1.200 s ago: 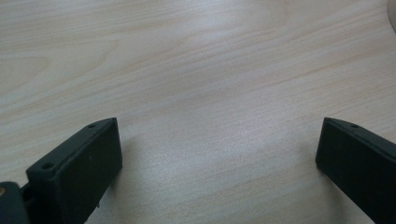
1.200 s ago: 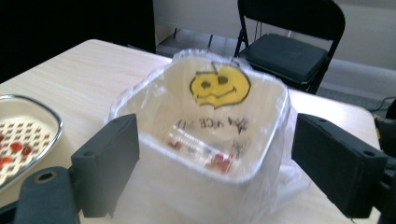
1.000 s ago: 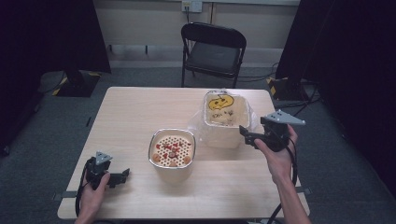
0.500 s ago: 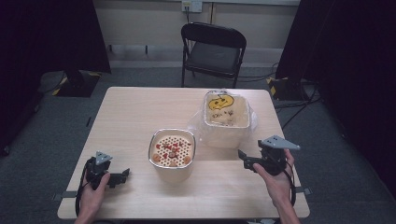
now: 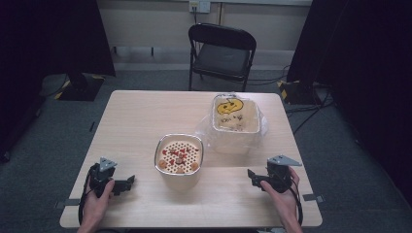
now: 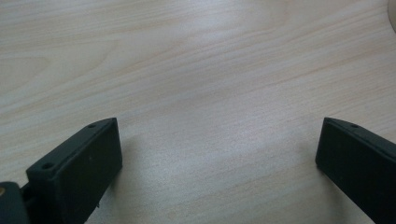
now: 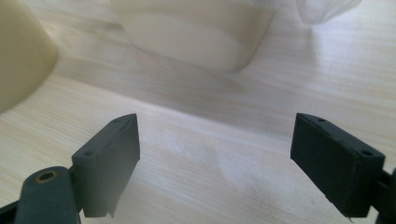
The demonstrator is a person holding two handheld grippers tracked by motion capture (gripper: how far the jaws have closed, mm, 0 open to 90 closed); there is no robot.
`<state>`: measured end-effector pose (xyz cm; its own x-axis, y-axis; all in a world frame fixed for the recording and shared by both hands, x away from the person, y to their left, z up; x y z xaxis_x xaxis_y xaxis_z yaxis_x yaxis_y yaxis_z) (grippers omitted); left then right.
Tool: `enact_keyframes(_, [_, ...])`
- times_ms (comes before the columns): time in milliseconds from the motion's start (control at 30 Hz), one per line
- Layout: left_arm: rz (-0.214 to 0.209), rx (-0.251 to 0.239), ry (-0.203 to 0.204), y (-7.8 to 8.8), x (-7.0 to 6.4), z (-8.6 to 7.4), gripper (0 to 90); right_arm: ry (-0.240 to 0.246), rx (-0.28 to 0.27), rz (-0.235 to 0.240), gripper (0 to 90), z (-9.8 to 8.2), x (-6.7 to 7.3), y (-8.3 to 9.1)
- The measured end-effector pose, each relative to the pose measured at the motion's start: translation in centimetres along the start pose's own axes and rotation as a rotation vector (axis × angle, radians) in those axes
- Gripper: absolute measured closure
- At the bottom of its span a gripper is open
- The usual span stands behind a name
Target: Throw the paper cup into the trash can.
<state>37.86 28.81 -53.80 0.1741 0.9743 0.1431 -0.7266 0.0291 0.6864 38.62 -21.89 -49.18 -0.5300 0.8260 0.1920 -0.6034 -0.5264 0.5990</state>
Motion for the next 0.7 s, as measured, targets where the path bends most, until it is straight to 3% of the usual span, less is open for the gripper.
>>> enact_keyframes(133, [0.000,0.000,0.000,0.0,0.0,0.0,0.0,-0.025,0.036,-0.014,15.1,-1.1,-0.5,-0.9])
enact_keyframes(400, [0.000,0.000,0.000,0.0,0.0,0.0,0.0,-0.008,0.104,-0.052,14.8,-2.2,-0.7,-1.9])
enact_keyframes(433, [0.000,0.000,0.000,0.0,0.0,0.0,0.0,-0.016,0.136,-0.059,14.0,-2.8,-0.7,-2.4])
enact_keyframes(500, [0.000,0.000,0.000,0.0,0.0,0.0,0.0,0.011,0.106,-0.083,12.2,-3.1,-0.7,-2.6])
enact_keyframes(700, [0.001,0.000,0.000,0.0,0.0,0.0,0.0,0.023,0.077,-0.073,11.4,-3.2,-0.7,-2.7])
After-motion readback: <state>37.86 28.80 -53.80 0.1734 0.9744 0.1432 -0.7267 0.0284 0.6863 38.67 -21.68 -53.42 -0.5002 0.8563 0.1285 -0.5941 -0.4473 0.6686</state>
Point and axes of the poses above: each handheld gripper's, and its own axes: y roughly backward along the jaws, z roughly out of its top, x roughly to its left, the point moved 5 cm from there along -y, roughly forward along the jaws, and after that the axes turned 12 degrees about z, right-handed, at the moved point
